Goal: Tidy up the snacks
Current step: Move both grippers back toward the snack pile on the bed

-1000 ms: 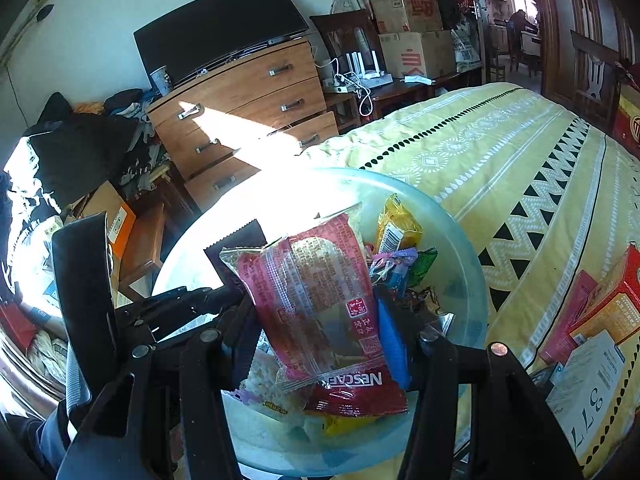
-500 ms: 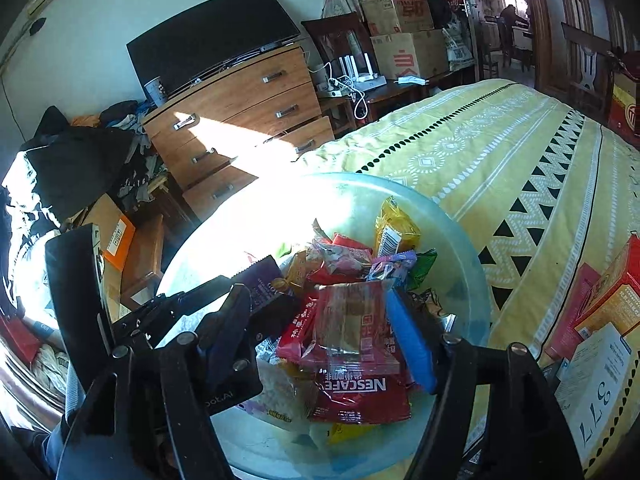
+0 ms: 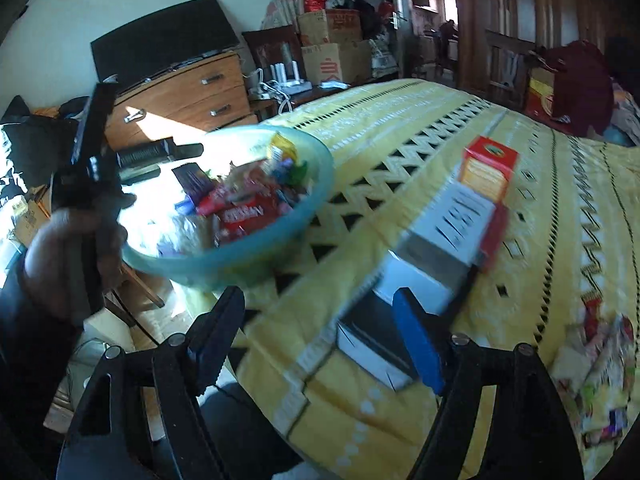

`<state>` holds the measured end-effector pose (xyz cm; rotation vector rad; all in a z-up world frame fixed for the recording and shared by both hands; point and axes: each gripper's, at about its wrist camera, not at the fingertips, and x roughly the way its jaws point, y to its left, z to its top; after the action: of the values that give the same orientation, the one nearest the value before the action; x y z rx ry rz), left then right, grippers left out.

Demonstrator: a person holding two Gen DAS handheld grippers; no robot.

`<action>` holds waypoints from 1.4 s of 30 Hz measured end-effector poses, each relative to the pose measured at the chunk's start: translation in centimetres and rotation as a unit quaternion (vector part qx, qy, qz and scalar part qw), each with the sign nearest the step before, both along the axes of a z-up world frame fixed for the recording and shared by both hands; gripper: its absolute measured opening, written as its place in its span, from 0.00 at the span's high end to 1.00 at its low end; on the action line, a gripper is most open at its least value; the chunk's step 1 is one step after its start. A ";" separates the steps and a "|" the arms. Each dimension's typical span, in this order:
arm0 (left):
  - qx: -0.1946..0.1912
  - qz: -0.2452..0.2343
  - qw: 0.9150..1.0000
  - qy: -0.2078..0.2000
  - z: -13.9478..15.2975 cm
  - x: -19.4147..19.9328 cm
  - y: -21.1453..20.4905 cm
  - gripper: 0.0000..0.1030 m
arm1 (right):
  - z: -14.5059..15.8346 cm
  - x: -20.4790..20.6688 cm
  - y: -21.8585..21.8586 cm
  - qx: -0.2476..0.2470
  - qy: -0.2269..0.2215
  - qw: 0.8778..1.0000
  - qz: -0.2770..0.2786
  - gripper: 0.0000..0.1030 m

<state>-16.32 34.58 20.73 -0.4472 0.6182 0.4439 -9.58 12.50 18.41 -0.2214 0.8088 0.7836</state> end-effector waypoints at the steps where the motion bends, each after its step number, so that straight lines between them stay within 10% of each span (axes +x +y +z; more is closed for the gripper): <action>1: 0.005 -0.007 1.000 -0.008 0.5 -0.2 -0.6 0.00 | -0.6 -0.4 -2.1 -0.011 0.005 1.000 -0.020 0.23; 14: 0.040 -0.169 0.985 -0.012 3.1 -3.0 -12.7 0.00 | -0.4 -4.3 -22.7 -0.024 0.050 0.979 -0.196 0.23; 42: 0.099 -0.256 0.956 0.102 5.3 -1.1 -25.9 0.00 | -3.5 -10.9 -41.0 0.086 0.100 0.924 -0.359 0.21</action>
<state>-17.47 8.72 25.99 -0.0398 0.8499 0.0523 -20.51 -28.47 14.90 0.3117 0.9239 0.1749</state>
